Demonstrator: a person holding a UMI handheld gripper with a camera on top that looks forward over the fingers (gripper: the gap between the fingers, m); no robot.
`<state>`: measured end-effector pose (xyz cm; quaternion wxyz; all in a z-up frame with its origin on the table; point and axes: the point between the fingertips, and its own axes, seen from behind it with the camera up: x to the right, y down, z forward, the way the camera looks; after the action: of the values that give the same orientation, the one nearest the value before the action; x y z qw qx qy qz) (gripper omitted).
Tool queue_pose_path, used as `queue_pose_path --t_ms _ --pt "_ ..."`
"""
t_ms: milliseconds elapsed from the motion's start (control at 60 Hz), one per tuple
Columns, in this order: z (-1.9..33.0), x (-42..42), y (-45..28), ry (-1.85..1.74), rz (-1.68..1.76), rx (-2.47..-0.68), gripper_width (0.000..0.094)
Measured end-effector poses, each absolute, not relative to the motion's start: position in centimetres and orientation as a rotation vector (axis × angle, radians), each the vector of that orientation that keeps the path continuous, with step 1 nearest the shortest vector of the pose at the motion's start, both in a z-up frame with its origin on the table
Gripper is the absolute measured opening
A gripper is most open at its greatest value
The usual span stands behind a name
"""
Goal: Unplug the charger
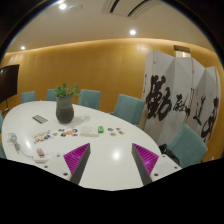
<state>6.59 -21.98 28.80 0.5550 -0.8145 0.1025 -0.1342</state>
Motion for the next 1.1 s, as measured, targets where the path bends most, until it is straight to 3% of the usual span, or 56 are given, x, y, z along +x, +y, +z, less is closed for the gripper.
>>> queue_pose_path --t_ms 117,300,533,850,1033,1100 --pt "27.2 6.5 -22.4 0.218 -0.329 -1.924 0.0875" --pt "20.1 3.4 -22.7 0.169 -0.263 -1.955 0.0871" --pt "11.7 -9.3 -17.5 0.019 0.001 -2.009 0.0872" --pt "5.8 -28.0 -7.4 -0.186 0.245 -2.034 0.0868" --pt "3.9 -31.1 -2.3 -0.136 0.229 -2.029 0.0846" --pt "3.4 -31.4 -1.2 -0.115 0.223 -2.038 0.0772"
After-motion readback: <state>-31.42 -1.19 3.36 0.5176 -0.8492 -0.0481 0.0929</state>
